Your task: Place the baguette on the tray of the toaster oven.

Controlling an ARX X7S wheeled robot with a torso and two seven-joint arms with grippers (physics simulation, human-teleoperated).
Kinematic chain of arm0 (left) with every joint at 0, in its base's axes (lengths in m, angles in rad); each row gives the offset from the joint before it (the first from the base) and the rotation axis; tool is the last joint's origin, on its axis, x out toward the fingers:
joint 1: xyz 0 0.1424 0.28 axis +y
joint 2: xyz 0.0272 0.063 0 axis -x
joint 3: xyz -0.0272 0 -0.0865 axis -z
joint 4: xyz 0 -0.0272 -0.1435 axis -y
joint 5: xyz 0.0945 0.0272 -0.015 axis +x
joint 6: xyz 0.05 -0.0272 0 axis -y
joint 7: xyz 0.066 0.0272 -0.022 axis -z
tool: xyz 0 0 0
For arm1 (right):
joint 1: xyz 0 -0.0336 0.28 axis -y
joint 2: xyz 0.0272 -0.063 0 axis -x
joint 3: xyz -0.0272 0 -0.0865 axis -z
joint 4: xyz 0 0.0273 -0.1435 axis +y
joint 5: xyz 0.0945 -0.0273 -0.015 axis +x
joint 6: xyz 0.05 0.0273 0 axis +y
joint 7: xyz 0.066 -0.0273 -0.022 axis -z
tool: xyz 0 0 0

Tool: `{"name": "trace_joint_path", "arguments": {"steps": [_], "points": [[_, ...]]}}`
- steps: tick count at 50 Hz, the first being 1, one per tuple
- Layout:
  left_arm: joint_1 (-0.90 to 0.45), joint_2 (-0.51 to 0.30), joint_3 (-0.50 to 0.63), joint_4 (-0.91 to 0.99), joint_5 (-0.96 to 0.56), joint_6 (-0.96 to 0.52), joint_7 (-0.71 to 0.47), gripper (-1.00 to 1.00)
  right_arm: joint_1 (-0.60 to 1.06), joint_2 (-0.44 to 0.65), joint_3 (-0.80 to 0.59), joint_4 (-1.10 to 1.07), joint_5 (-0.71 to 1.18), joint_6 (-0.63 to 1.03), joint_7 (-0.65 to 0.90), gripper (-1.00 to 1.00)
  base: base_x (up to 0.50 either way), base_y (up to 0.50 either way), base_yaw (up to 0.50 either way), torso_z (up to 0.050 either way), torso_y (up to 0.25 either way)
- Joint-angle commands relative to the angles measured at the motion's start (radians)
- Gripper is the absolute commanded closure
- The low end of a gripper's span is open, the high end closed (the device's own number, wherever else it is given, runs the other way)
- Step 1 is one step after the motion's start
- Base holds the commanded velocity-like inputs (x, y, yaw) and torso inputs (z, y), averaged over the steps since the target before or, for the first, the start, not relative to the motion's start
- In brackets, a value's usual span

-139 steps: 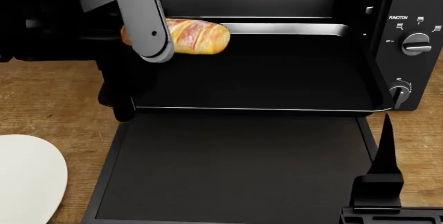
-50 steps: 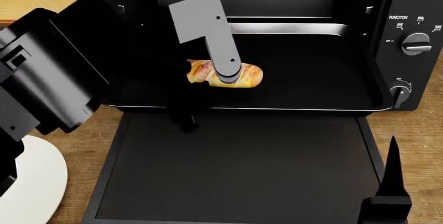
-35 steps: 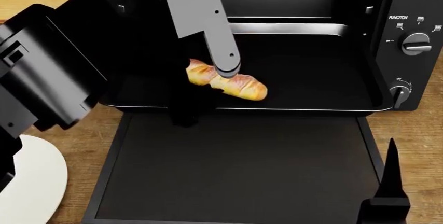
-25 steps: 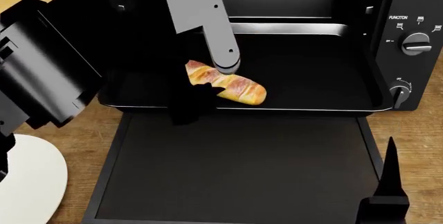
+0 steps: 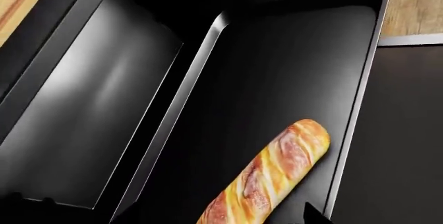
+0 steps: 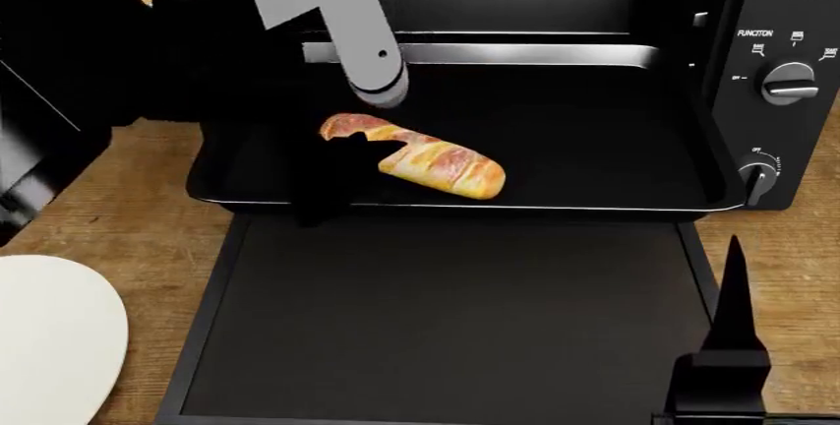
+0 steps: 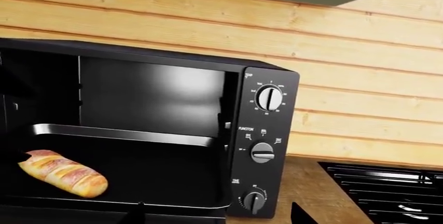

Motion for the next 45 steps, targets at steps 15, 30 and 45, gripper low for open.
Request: {"name": "trace_joint_path", "arguments": {"steps": [15,30,45], "points": [[0.426,-0.182,-0.724,0.876,-0.286,-0.516,-0.522,-1.00,0.030,0.013,-0.041,0.011,0.000,-0.008,0.008,-1.00,0.00,0.00,0.00,0.000,0.000],[0.561,-0.332,-0.934,1.001,-0.753,-0.506,-0.992,-1.00,0.041,0.025,-0.075,0.014,0.006,-0.006,0.029,-1.00,0.00,0.00,0.00,0.000,0.000],[0.676,-0.391,-1.027,1.029,-0.930,-0.481,-1.143,-1.00,0.027,0.022,-0.048,0.009,0.037,-0.031,0.042,-1.00,0.00,0.00,0.00,0.000,0.000]]}}
